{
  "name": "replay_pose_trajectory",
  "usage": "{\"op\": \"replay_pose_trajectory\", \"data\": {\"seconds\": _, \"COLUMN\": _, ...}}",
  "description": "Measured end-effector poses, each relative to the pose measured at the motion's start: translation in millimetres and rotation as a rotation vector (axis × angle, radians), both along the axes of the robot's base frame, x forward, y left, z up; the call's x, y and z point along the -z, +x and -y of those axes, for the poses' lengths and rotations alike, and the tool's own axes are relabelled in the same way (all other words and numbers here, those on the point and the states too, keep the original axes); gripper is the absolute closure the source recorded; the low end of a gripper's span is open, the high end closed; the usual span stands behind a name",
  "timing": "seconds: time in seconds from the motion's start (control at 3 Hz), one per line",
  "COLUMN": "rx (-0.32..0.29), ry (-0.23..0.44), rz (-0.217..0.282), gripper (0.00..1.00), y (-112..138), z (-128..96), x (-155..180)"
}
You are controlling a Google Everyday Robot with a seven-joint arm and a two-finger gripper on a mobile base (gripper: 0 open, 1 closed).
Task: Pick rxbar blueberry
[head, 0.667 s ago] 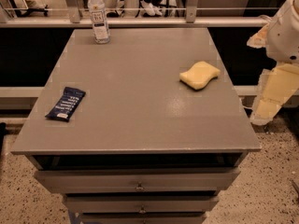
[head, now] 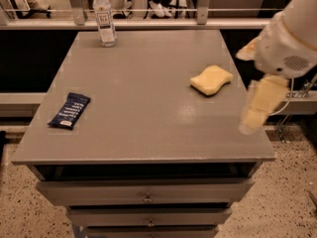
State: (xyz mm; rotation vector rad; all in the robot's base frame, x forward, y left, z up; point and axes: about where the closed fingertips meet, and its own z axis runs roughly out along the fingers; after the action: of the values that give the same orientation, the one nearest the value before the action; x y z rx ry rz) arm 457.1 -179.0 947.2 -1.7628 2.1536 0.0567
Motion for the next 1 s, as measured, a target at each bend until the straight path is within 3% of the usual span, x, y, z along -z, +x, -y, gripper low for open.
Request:
{"op": "replay_pose_trajectory", "data": {"seconds": 0.33, "rx": -0.070, "ry": 0.166, "rz": -0.050, "gripper": 0.00, "y": 34.9, "z": -63.4, "x": 39.7}}
{"op": "replay_pose_trajectory", "data": {"seconds": 0.67, "rx": -0.122, "ry": 0.250, "rz": -0.056, "gripper": 0.00, "y": 60.5, "z": -117.5, "x": 60.4}}
{"op": "replay_pose_trajectory", "data": {"seconds": 1.0, "rx": -0.122, "ry": 0.250, "rz": -0.056, "gripper": 0.00, "y": 60.5, "z": -117.5, "x": 60.4}}
